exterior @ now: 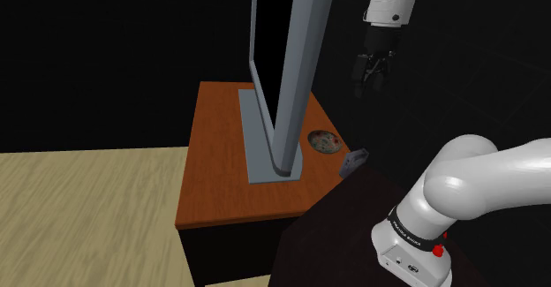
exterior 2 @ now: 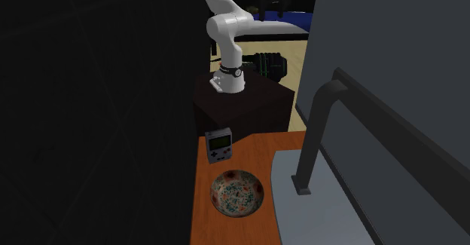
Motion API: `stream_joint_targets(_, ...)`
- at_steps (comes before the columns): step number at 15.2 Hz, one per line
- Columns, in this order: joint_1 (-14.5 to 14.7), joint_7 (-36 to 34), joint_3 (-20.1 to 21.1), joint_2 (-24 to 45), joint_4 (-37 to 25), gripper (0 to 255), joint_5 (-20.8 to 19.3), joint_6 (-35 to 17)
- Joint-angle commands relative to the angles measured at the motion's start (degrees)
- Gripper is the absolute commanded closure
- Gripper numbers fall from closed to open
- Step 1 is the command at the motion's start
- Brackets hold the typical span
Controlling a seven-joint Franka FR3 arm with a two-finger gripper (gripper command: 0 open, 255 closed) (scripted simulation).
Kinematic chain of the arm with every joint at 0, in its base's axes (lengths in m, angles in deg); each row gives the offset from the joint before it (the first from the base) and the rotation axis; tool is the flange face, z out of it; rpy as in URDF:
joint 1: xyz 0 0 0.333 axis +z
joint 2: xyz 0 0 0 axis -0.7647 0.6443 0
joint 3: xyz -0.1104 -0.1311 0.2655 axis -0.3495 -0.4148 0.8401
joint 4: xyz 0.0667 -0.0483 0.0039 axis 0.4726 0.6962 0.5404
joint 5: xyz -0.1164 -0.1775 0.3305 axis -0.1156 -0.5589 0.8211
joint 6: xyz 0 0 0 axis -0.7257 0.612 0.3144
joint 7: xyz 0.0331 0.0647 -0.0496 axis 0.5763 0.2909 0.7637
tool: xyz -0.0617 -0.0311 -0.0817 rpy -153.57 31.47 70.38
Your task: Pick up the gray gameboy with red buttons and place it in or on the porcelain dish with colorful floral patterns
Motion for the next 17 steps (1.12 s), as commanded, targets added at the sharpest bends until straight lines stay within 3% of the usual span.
stream_joint_targets(1,0.0,0.0,0.0,0.0,0.0,0,0.0,0.0)
stream_joint_targets(10,-1.8,16.6,-8.6,-5.3,17.1,0,-9.0,-14.6)
stream_joint_targets(17,-5.4,30.2,-17.0,-1.2,25.8,0,-17.1,-30.0)
